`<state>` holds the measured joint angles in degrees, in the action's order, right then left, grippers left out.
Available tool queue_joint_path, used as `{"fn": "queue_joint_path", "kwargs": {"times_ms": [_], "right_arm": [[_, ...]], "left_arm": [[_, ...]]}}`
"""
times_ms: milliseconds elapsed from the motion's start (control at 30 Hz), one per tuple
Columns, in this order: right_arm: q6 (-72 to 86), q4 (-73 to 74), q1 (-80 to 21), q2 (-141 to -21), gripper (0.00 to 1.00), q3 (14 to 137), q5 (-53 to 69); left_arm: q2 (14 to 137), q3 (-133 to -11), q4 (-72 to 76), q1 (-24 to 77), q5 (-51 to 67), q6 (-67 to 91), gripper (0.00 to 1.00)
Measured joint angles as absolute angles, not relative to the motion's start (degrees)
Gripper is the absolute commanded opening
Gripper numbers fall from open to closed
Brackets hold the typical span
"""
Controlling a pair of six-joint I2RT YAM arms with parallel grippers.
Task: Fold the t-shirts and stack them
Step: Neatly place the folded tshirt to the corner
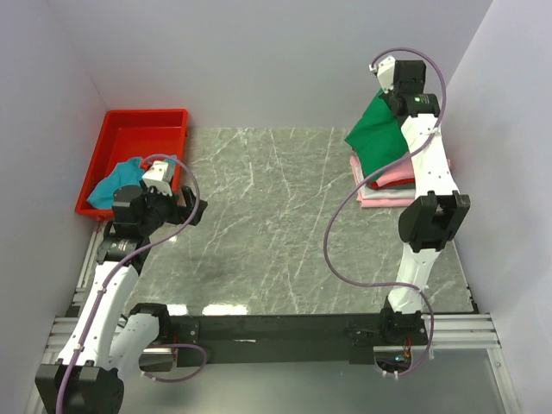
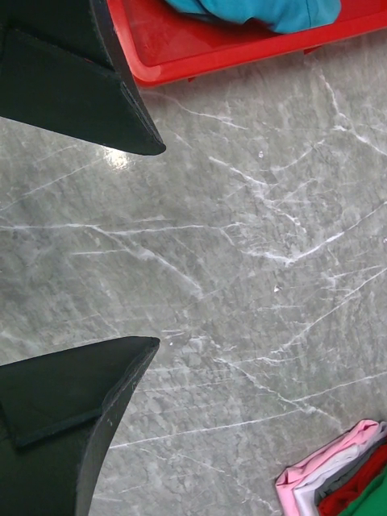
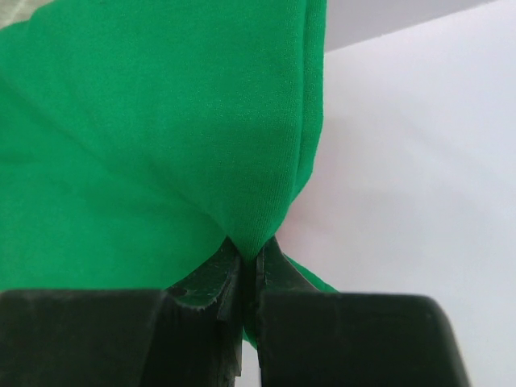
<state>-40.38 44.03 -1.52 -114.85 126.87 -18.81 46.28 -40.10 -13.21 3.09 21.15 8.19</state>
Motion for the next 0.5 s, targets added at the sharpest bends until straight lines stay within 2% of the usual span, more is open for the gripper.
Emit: {"fn": "queue_joint_path", "kwargs": {"times_ms": [500], "right_arm": [[-40.9,39.7,4.1,-119.3,0.00,125.8,-19.1]], "left_arm": [[47.2,-40.1,-13.2,3.1,21.1,8.2,0.99]]}}
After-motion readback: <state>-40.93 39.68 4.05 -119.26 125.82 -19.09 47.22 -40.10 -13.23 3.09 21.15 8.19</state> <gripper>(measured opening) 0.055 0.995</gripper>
